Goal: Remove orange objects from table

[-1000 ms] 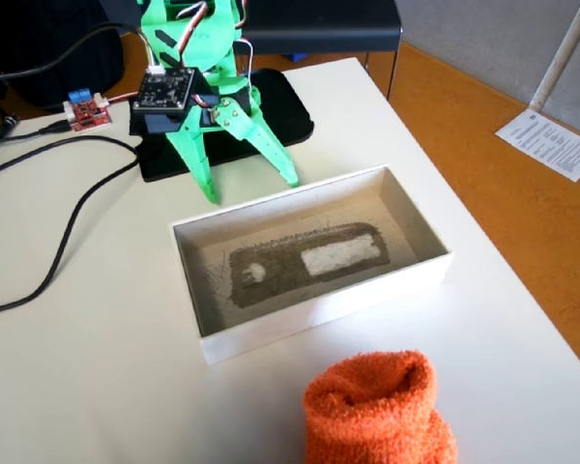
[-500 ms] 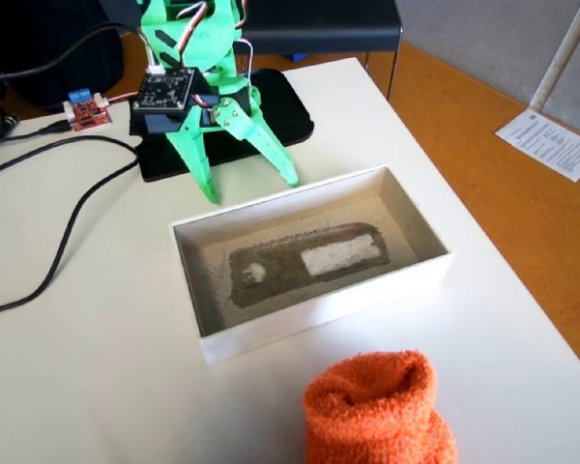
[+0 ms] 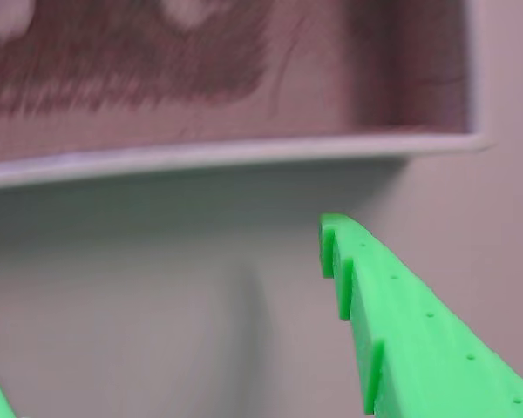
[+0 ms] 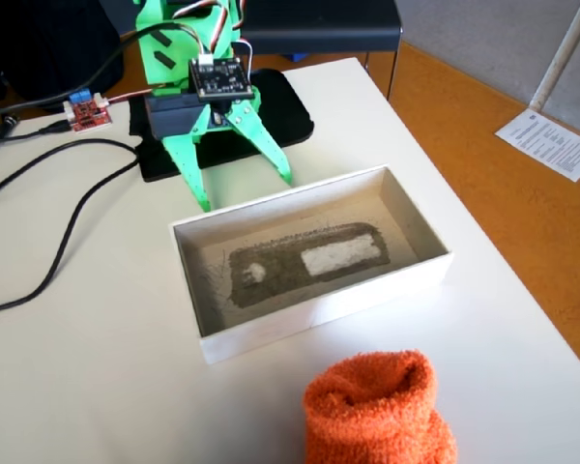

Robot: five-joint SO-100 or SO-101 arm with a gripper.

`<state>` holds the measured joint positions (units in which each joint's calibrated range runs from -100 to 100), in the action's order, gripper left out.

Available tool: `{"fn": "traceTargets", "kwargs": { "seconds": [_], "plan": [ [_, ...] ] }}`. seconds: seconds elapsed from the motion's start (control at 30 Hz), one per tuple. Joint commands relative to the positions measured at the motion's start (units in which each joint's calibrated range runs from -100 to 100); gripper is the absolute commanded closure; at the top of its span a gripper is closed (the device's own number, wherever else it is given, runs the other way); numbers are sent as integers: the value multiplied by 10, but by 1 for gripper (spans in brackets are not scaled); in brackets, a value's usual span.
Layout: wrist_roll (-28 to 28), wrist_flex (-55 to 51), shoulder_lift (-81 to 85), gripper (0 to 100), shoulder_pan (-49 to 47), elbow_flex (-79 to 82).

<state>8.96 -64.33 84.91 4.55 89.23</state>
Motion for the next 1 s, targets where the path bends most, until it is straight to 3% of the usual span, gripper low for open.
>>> {"fn": "traceTargets", "kwargs": {
  "seconds": [0.0, 0.17, 0.37, 0.5, 0.97],
  "plan": [
    [-14, -2, -102, 58, -9, -189],
    [-50, -69, -362, 58, -27, -542],
    [-92, 60, -688, 58, -30, -847],
    [-84, 144, -829, 58, -30, -920],
    [-81, 180, -1056, 58, -44, -998]
  ]
}}
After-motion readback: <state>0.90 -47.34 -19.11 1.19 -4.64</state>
